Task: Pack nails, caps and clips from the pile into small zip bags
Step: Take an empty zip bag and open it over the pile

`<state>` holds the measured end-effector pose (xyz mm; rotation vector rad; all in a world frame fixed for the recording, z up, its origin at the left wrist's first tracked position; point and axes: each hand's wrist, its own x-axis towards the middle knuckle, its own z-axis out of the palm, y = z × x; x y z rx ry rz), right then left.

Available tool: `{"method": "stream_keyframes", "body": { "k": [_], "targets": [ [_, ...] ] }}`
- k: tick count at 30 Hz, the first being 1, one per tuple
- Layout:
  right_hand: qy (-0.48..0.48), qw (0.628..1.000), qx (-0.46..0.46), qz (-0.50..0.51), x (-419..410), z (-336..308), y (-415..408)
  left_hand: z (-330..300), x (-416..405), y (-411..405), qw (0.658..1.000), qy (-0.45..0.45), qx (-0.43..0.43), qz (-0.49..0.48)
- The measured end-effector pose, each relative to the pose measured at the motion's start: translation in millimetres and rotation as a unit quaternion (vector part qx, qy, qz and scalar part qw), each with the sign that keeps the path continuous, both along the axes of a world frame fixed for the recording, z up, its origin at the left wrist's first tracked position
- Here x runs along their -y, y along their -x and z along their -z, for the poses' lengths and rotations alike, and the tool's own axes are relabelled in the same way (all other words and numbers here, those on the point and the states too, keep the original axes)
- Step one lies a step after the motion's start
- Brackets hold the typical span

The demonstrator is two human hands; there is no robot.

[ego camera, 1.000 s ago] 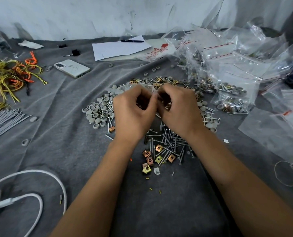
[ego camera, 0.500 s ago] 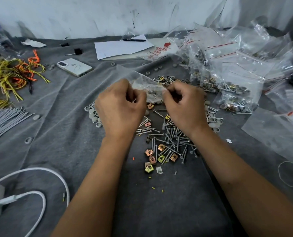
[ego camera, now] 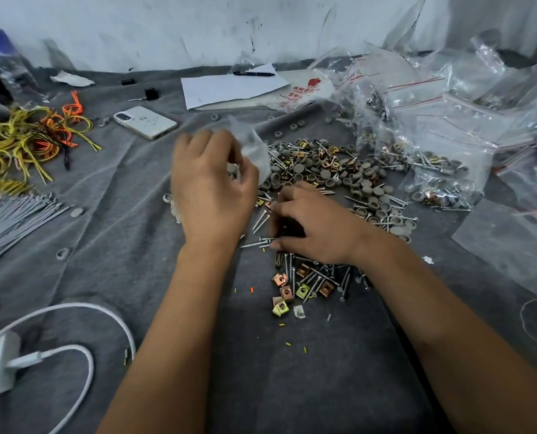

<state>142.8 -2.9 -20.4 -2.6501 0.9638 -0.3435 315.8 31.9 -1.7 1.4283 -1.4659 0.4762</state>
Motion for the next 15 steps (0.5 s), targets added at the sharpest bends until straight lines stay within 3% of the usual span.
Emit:
{"method": "stream_keyframes", "body": {
  "k": [3,7,15],
  "targets": [
    [0.023,1.0,-0.018,0.012,2.1,1.6,1.6,10.9,4.9,4.9,0.991,-0.126,-0.015,0.036],
    [0.023,0.999,0.0,0.039,8.7,-1.3,11.8,18.9,10.2,5.8,0.98,-0.184,0.003,0.081],
    [-0.018,0.976,0.19,0.104,17.3,-6.1,29.0,23.1,13.6,6.5,0.962,-0.237,-0.031,0.13]
  ]
}}
